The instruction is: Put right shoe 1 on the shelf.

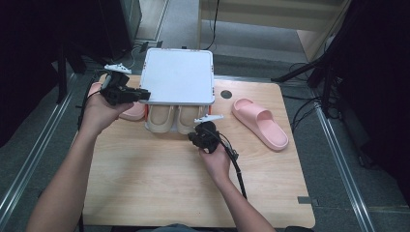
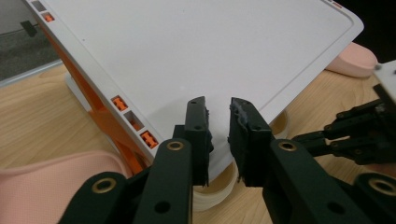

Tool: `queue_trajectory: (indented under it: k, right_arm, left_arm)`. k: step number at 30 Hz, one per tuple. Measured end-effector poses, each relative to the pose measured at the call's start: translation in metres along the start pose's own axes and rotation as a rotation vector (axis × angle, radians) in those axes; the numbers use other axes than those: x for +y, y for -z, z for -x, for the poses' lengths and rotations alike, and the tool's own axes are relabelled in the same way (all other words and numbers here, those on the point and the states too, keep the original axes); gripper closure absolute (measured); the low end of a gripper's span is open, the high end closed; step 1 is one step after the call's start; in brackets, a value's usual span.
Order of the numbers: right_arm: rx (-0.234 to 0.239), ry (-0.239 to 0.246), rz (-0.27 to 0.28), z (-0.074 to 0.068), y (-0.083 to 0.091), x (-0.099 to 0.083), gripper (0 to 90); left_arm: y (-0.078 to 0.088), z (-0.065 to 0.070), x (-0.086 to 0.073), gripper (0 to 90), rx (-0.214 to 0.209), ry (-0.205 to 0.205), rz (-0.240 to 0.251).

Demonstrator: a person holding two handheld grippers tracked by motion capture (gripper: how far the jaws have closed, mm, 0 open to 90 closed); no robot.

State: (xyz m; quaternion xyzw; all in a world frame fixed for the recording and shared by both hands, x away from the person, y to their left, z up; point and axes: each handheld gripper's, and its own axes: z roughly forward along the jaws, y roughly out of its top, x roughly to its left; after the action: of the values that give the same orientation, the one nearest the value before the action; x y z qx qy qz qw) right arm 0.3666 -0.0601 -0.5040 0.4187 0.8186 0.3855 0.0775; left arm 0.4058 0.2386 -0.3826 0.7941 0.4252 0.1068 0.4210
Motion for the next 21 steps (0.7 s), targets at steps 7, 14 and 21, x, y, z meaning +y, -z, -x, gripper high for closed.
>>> queue_trajectory:
  k: [7, 14, 21]
  right_arm:
    - [0.084, 0.111, 0.041, -0.006, 0.048, -0.012, 66.7]
    - [0.144, 0.114, 0.165, 0.006, 0.088, -0.040, 50.3]
    - [0.150, 0.063, 0.184, 0.022, 0.108, -0.046, 44.8]
  left_arm:
    - [0.019, -0.002, -0.002, 48.9, 0.005, 0.060, 0.034]
    - [0.042, -0.007, -0.008, 40.1, 0.035, 0.090, 0.056]
    - [0.055, -0.021, -0.022, 38.9, 0.094, 0.114, 0.046]
